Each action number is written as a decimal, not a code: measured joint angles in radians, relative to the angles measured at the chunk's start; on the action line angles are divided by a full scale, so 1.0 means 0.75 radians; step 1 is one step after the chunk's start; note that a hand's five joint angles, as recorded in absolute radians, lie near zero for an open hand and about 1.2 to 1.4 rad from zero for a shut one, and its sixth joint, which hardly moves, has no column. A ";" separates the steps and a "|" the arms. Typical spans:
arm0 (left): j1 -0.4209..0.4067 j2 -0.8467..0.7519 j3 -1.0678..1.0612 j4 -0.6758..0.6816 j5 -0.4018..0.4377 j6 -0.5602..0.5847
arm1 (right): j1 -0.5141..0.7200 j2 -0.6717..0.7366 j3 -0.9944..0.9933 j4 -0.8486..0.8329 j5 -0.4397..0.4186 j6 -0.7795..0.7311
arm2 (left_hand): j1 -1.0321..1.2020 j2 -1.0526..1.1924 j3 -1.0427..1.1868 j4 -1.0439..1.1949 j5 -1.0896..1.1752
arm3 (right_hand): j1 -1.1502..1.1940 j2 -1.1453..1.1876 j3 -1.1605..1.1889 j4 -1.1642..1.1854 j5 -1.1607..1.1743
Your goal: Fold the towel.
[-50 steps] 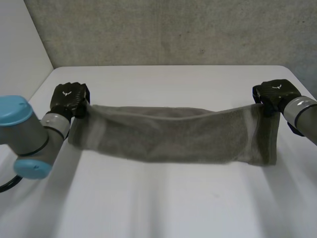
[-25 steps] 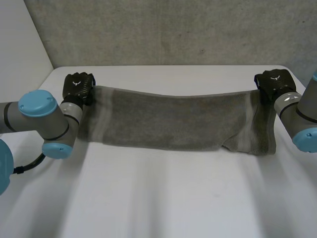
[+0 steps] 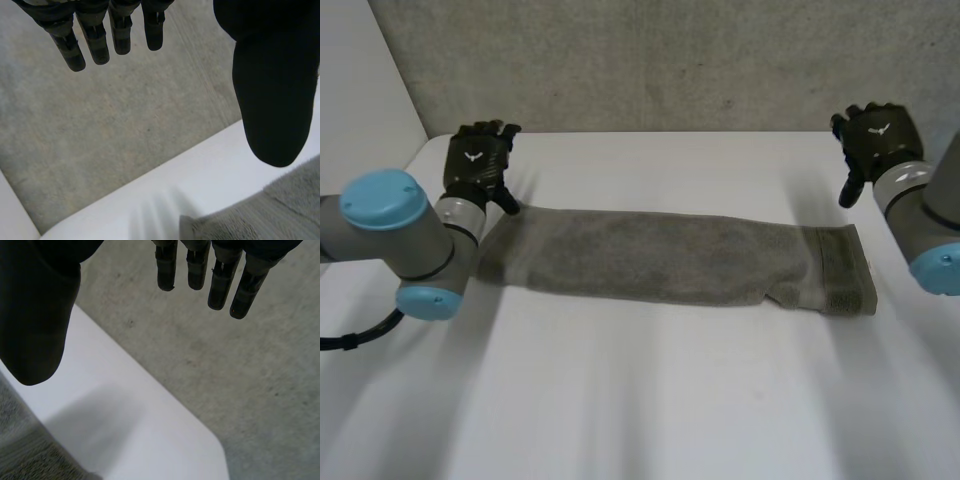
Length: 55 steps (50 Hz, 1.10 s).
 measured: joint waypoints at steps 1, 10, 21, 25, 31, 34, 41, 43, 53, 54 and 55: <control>0.000 0.023 -0.021 -0.001 -0.003 0.000 | -0.001 -0.026 0.018 0.002 -0.001 0.000 | -0.002 -0.001 -0.001 -0.001 -0.001 | 0.000 0.000 0.000 0.000 0.000; 0.013 0.378 -0.354 -0.001 -0.018 -0.007 | -0.017 -0.308 0.286 0.173 -0.021 -0.025 | -0.019 -0.019 -0.019 -0.020 -0.011 | 0.002 0.000 0.000 0.000 0.001; -0.001 0.643 -0.716 0.038 -0.014 -0.018 | -0.042 -0.403 0.620 0.276 -0.054 -0.123 | -0.031 -0.032 -0.033 -0.033 -0.011 | 0.392 0.364 0.373 0.353 0.402; -0.006 0.652 -0.772 0.067 -0.015 -0.018 | -0.062 -0.399 0.714 0.201 -0.068 -0.134 | -0.032 -0.034 -0.035 -0.036 -0.012 | 0.397 0.364 0.373 0.353 0.405; -0.006 0.641 -0.799 0.107 -0.016 -0.018 | -0.085 -0.339 0.798 0.059 -0.074 -0.135 | -0.036 -0.034 -0.038 -0.038 -0.012 | 0.412 0.371 0.389 0.369 0.420; -0.006 0.636 -0.803 0.117 -0.016 -0.017 | -0.091 -0.286 0.807 -0.016 -0.070 -0.136 | -0.037 -0.034 -0.038 -0.038 -0.012 | 0.542 0.520 0.527 0.496 0.545; -0.004 0.630 -0.811 0.133 -0.016 -0.017 | -0.123 -0.201 0.789 -0.133 -0.070 -0.139 | -0.037 -0.036 -0.038 -0.038 -0.012 | 1.421 1.407 1.396 1.383 1.416; -0.003 0.630 -0.814 0.138 -0.016 -0.017 | -0.136 -0.193 0.783 -0.144 -0.072 -0.139 | -0.037 -0.036 -0.038 -0.038 -0.012 | 1.443 1.440 1.446 1.430 1.463; -0.001 0.630 -0.834 0.157 -0.014 -0.017 | -0.246 -0.194 0.757 -0.130 -0.069 -0.217 | -0.037 -0.036 -0.038 -0.039 -0.012 | 1.443 1.440 1.449 1.433 1.464; 0.000 0.630 -0.834 0.158 -0.014 -0.017 | -0.265 -0.195 0.756 -0.126 -0.069 -0.237 | -0.037 -0.036 -0.038 -0.039 -0.012 | 1.443 1.440 1.449 1.433 1.464; 0.000 0.630 -0.835 0.158 -0.014 -0.017 | -0.288 -0.198 0.755 -0.123 -0.069 -0.263 | -0.037 -0.036 -0.038 -0.039 -0.012 | 1.443 1.440 1.449 1.433 1.464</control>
